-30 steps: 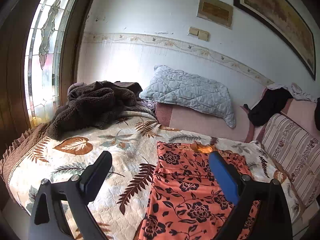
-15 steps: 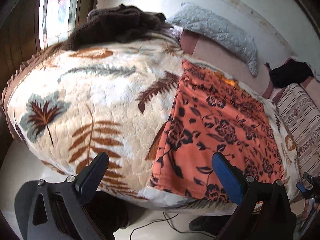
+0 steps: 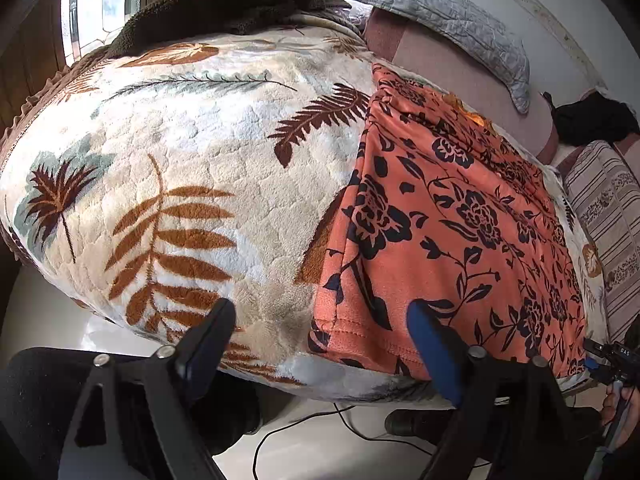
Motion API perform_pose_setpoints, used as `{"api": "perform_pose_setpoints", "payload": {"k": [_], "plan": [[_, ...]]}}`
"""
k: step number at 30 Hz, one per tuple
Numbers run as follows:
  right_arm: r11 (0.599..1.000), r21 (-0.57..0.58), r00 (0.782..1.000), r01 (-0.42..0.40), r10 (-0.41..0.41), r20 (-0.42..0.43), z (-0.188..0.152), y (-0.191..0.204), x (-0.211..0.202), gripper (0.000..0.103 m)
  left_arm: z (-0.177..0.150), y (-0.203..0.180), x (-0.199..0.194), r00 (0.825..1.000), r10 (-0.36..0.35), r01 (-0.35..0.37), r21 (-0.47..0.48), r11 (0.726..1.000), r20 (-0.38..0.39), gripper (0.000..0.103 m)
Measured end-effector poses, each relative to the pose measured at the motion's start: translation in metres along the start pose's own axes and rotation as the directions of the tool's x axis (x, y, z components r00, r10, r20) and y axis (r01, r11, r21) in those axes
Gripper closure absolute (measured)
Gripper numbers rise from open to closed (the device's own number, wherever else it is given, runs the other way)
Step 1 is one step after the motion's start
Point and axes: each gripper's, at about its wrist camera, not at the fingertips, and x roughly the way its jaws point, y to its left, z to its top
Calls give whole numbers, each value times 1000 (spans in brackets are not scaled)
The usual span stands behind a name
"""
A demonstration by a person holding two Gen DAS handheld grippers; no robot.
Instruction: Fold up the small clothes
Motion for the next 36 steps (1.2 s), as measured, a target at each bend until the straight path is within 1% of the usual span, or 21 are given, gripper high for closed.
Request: {"api": "perform_pose_setpoints", "payload": {"k": [2, 7, 9, 10, 11, 12, 13, 14, 17, 20, 21, 22, 23, 24, 25, 26, 27, 28, 31, 33, 36], "plan": [[1000, 7, 1000, 4, -4, -9, -1, -1, 0, 50, 0, 1, 6, 999, -25, 25, -12, 1000, -40, 40], [999, 15, 999, -37, 37, -26, 0, -2, 3, 41, 0, -4, 15, 998, -23, 23, 2, 1000, -61, 40], [998, 28, 998, -50, 51, -37, 1, -5, 4, 41, -1, -7, 22, 995, -34, 34, 2, 999, -97, 40], [998, 29, 997, -53, 55, -46, 1, -6, 5, 42, -1, -9, 22, 995, -30, 31, 11, 999, -92, 40], [999, 20, 997, -49, 50, -53, 1, -5, 4, 46, -1, -12, 22, 996, -14, 17, 30, 999, -89, 52], [999, 10, 998, -32, 33, -62, 0, -5, 5, 64, -1, -15, 23, 995, 1, 5, 52, 999, -102, 84], [999, 16, 997, -29, 30, -74, -1, -7, 5, 91, 1, -16, 24, 993, -3, 10, 61, 998, -115, 91], [998, 37, 995, -49, 52, -85, -1, -10, 7, 94, 3, -16, 22, 993, -4, 10, 54, 998, -119, 93], [994, 44, 993, -104, 106, -50, 0, -9, -5, 94, 11, -19, 6, 996, -33, 36, 37, 999, -84, 94], [994, 56, 994, -95, 97, -44, 3, -12, -7, 83, 15, -25, -1, 999, -34, 36, 49, 998, -30, 92], [992, 69, 992, -102, 107, -69, 3, -17, -1, 75, 14, -25, 5, 998, -27, 30, 52, 998, -52, 80], [990, 103, 990, -101, 110, -85, 2, -24, 4, 71, 13, -25, 15, 995, -14, 19, 49, 999, -97, 69], [982, 142, 986, -126, 140, -93, 2, -29, 7, 71, 11, -24, 23, 991, -1, 6, 38, 999, -133, 49], [977, 153, 983, -147, 162, -90, 2, -31, 5, 69, 8, -22, 26, 991, 2, 1, 24, 1000, -133, 47], [976, 147, 981, -160, 174, -89, 3, -31, 4, 68, 6, -21, 25, 994, 1, 1, 23, 1000, -111, 47], [978, 131, 980, -159, 173, -100, 2, -29, 5, 68, 4, -22, 23, 996, 5, -1, 34, 999, -93, 54], [983, 104, 980, -150, 162, -117, 0, -25, 6, 73, 4, -23, 21, 996, 3, 1, 48, 999, -84, 93], [985, 81, 978, -155, 165, -130, -1, -21, 7, 95, 5, -25, 20, 995, -6, 11, 59, 998, -98, 95], [985, 44, 981, -169, 172, -92, 0, -8, -5, 95, 11, -27, 4, 998, -30, 34, 53, 998, -57, 95], [980, 39, 975, -195, 198, -101, 2, -7, -6, 94, 13, -27, -3, 999, -23, 25, 57, 998, -29, 95], [985, 47, 971, -166, 171, -164, 1, -12, 14, 90, 11, -24, 17, 995, 9, -4, 55, 998, -95, 94]]}}
